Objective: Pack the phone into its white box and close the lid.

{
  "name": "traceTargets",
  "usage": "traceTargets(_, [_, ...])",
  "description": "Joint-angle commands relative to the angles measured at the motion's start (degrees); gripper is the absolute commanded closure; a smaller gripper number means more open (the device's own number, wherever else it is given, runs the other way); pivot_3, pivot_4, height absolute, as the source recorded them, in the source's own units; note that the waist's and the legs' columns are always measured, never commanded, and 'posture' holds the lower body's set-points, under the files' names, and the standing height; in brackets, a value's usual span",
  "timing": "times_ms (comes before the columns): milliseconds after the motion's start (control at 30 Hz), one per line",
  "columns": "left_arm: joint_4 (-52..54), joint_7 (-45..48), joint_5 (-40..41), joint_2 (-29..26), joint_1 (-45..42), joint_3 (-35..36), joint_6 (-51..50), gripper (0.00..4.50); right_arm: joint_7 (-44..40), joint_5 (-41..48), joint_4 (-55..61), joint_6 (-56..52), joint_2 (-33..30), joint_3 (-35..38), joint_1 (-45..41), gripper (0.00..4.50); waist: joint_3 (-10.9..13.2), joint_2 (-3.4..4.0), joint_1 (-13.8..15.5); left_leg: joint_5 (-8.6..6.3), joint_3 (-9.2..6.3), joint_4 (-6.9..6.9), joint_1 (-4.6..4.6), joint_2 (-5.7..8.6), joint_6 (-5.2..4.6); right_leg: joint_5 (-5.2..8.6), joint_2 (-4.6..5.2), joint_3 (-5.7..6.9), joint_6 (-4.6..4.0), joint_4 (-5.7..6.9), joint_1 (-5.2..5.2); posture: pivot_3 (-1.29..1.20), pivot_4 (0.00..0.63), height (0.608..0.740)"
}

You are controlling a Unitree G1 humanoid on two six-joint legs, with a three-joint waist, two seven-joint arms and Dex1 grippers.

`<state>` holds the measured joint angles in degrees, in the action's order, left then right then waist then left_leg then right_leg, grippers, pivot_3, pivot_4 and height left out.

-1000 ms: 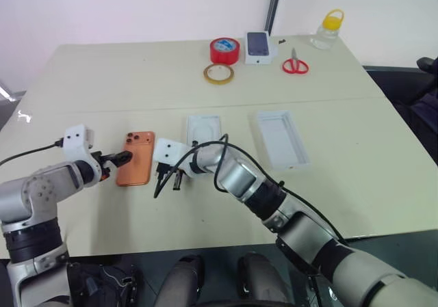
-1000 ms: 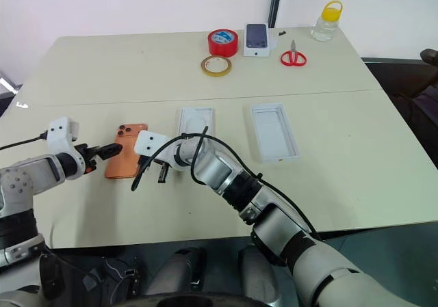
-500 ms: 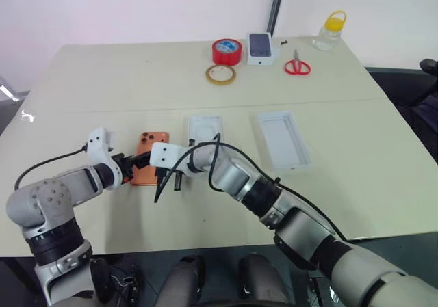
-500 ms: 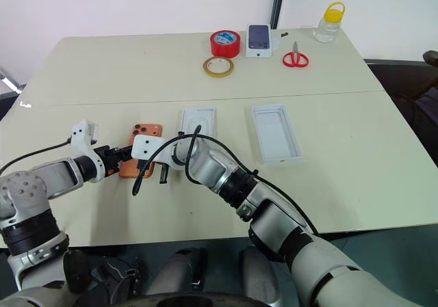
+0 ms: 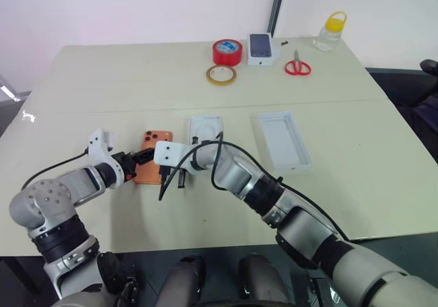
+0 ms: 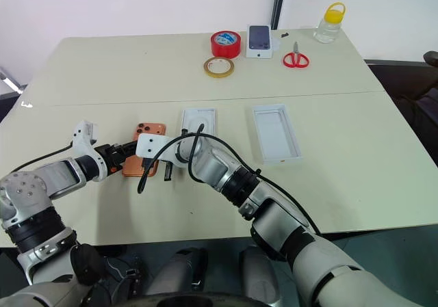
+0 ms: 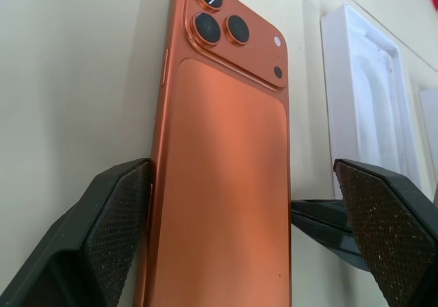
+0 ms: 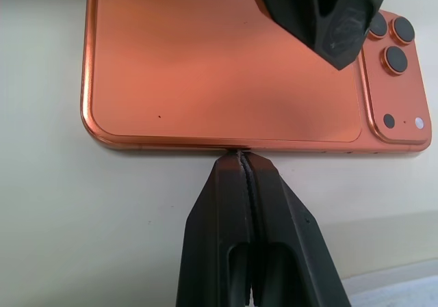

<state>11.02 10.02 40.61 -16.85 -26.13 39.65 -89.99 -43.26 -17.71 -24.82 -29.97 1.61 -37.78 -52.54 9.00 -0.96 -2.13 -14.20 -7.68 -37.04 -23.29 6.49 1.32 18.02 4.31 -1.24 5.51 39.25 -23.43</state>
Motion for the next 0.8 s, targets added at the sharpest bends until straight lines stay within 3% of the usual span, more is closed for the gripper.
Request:
traceTargets(33, [-0.85,0.16,6.00,1.78,-0.87,-2.17,-2.51,0.01,-0.18,0.09,1.27,1.44,1.38,-0.02,-0.47,4.49,0.00,0.00,-0.01,0.00,0.00,0.00,0.00,0.00,0.00,0.00,0.00,0.00,0.00,0.00,0.00,0.00,0.150,0.740])
traceTargets(500, [0.53,-2.41,13.71,-2.51,1.28,-5.89,-2.51,0.01,-0.46,-0.11,1.51,2.00,0.94,-0.07,-0.16,4.49,0.00,-0.03,-0.53,0.01,0.00,0.03,-0.02,-0.02,0.02,0.00,-0.03,-0.03,0.00,0.05,0.07,0.00,0.150,0.740])
traceTargets(800, [-3.36,-4.76,12.52,-3.45,-0.85,-1.19,-2.51,0.01,-0.61,-0.52,1.96,2.33,0.61,-0.33,0.30,4.49,0.00,-0.03,-0.56,0.02,0.01,0.04,-0.02,-0.05,0.04,0.00,-0.08,-0.05,0.00,0.06,0.04,0.00,0.150,0.740])
